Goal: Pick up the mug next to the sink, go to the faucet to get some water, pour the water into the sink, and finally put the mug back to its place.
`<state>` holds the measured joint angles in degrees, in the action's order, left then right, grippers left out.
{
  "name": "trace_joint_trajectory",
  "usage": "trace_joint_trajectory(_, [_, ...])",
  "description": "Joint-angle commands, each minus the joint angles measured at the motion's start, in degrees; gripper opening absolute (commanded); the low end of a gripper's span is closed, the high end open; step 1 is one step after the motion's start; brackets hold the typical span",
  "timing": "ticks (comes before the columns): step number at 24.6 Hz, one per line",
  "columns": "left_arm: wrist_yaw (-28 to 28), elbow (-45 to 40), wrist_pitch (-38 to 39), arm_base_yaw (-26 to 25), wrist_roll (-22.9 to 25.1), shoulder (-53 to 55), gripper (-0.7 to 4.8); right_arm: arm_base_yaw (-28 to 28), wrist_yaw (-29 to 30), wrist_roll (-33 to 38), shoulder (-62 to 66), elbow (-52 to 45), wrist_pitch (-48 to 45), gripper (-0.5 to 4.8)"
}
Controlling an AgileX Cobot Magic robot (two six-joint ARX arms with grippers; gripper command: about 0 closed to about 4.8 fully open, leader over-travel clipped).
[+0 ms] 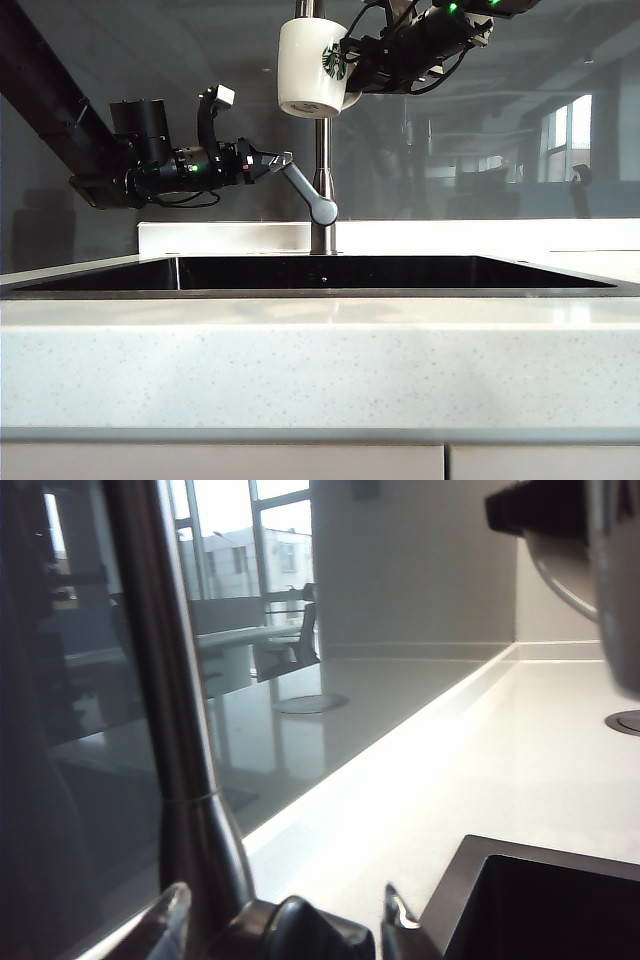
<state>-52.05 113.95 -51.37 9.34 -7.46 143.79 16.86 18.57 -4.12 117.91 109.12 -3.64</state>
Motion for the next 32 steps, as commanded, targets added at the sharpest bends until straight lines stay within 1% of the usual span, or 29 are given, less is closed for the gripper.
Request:
trace_joint_trajectory(1, [1.16, 0.22, -0.50, 0.24, 0.17, -0.44, 2.42, 0.15, 0.68, 0.90, -1.03, 0.92, -3.65, -0.05])
trace_joint_trajectory(4, [1.95, 0.22, 0.22, 0.24, 0.35, -0.44, 2.42, 0.15, 0.68, 0.90, -1.03, 0.92, -3.65, -0.05])
trace_joint_trajectory(7, [1.88, 0.22, 3.48, 0.35, 2.80, -0.44, 2.41, 0.17, 0.79, 0.94, -1.03, 0.92, -3.67, -0.05])
trace_joint_trajectory(8, [1.88, 0.22, 4.20, 0.35, 2.97, -0.44, 2.41, 0.17, 0.92, 0.94, -1.03, 0.92, -3.67, -0.05])
trace_joint_trajectory(10, [1.46, 0.22, 4.98, 0.35, 2.95, -0.44, 2.41, 0.17, 0.92, 0.94, -1.03, 0.92, -3.67, -0.05])
trace_joint_trajectory(17, [-4.02, 0.24, 5.07, 0.44, 2.54, -0.44, 2.41, 0.17, 0.92, 0.94, -1.03, 0.92, -3.69, -0.05])
trace_joint_trajectory(21, [-5.97, 0.24, 5.51, 0.72, 2.51, -0.44, 2.36, 0.20, 0.92, 0.96, -1.03, 0.92, -3.63, -0.05])
trace_joint_trajectory(26, [-7.15, 0.24, 5.42, 0.74, 0.66, -0.44, 2.36, 0.20, 0.92, 0.96, -1.03, 0.92, -3.23, -0.05])
trace_joint_trajectory(28, [-8.24, 0.24, 5.42, 0.74, 0.31, -0.44, 2.36, 0.20, 0.92, 0.96, -1.03, 0.92, -3.02, -0.05])
trace_joint_trajectory(32, [-8.66, 0.24, 5.40, 0.76, 0.07, -0.44, 2.36, 0.20, 0.90, 0.96, -1.03, 0.92, -2.69, -0.05])
